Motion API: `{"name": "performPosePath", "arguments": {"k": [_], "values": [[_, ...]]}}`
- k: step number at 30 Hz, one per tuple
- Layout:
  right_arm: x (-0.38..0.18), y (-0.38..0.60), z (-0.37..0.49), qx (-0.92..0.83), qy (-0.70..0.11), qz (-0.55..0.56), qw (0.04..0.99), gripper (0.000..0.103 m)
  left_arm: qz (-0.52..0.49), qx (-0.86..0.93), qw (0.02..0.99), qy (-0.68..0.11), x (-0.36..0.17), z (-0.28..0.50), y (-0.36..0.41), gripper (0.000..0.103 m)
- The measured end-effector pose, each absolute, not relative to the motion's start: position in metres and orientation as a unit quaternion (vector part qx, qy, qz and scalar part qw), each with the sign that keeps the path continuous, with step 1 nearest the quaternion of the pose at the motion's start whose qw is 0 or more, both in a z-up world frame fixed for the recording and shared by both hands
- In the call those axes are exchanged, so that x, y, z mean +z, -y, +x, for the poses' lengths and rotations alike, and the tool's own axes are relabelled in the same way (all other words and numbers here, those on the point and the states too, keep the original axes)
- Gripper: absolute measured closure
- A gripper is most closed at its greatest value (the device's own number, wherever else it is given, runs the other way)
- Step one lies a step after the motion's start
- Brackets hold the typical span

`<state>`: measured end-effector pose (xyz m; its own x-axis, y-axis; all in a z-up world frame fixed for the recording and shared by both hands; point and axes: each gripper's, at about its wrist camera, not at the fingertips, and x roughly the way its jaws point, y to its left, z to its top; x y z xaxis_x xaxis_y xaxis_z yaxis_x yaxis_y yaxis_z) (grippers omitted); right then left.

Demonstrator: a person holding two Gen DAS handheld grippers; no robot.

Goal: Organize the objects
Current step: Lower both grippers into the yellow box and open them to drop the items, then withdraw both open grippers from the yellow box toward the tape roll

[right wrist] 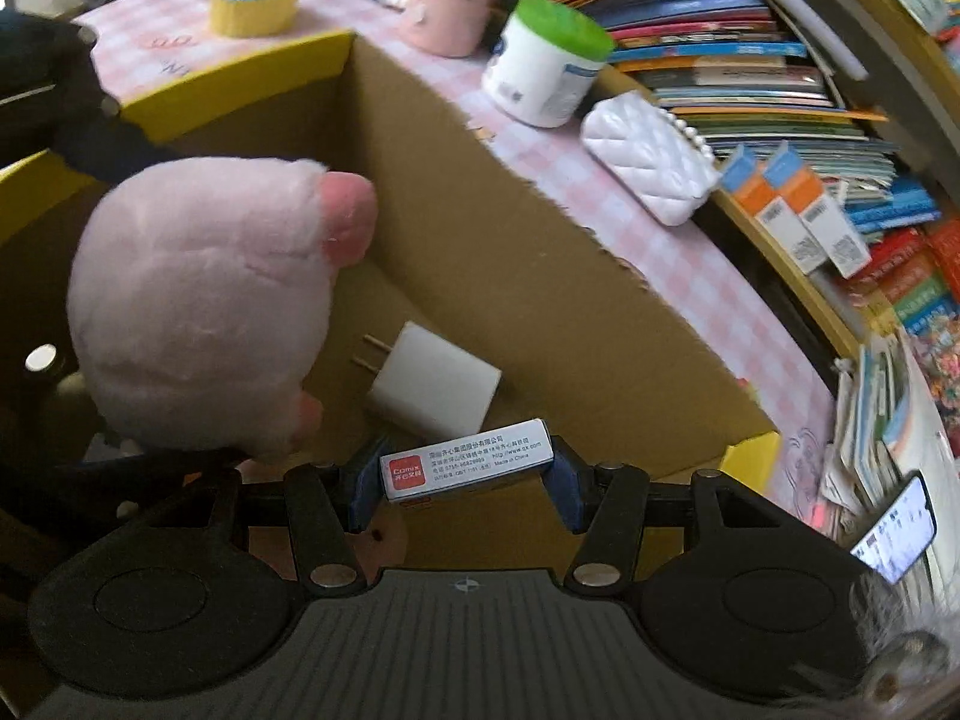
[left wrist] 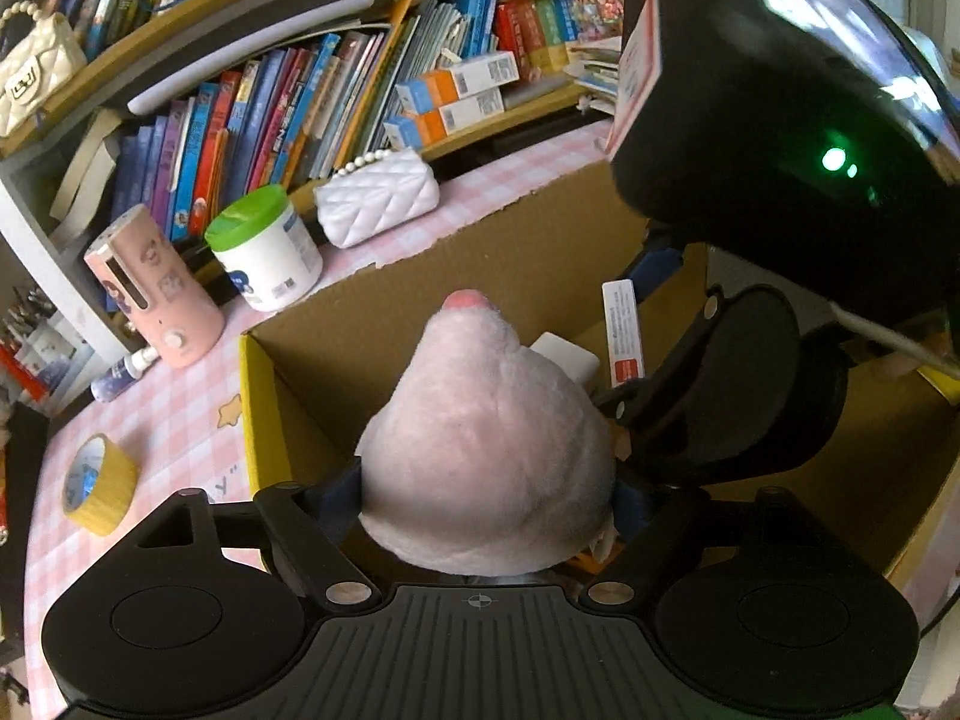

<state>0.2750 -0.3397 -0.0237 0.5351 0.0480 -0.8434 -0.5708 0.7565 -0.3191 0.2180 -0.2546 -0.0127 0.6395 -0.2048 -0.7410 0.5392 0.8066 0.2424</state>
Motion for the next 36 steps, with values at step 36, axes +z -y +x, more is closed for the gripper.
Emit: {"name": "performPosePath", "arguments": {"k": [36], "values": [[0.064, 0.376, 0.170, 0.022, -0.303, -0.092, 0.948, 0.024, 0.089, -0.154, 0.952, -0.248, 0.049, 0.136, 0.189, 0.005]]}}
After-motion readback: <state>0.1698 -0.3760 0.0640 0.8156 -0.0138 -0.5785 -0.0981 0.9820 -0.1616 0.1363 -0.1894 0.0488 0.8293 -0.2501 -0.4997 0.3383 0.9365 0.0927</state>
